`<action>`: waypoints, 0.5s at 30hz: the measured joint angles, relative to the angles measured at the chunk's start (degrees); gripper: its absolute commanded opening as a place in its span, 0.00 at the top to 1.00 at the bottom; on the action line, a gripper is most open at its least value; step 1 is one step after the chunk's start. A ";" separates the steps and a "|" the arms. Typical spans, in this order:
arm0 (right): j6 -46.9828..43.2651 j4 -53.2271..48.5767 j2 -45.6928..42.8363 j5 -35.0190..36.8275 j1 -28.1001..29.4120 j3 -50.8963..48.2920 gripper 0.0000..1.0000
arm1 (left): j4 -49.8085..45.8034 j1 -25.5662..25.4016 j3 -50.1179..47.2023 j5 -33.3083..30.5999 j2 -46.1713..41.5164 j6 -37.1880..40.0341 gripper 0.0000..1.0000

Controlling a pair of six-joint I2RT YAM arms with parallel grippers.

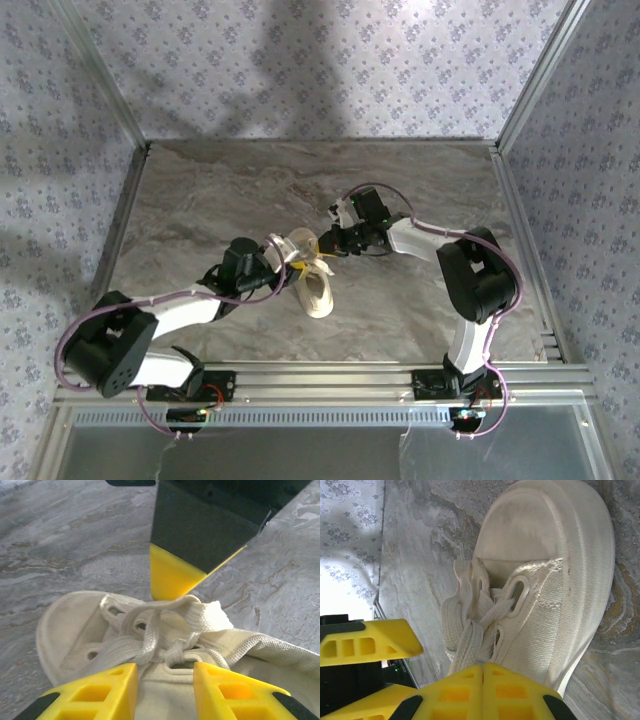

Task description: Tie the shoes

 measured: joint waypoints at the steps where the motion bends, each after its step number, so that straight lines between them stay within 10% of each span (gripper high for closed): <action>1: -0.35 0.00 -0.09 0.04 0.17 0.00 1.00 | -0.70 0.68 0.00 0.17 -1.01 0.00 0.66; 15: -5.70 -0.28 -2.58 1.09 2.12 0.00 1.00 | -12.39 5.42 7.93 4.04 -2.95 11.72 0.67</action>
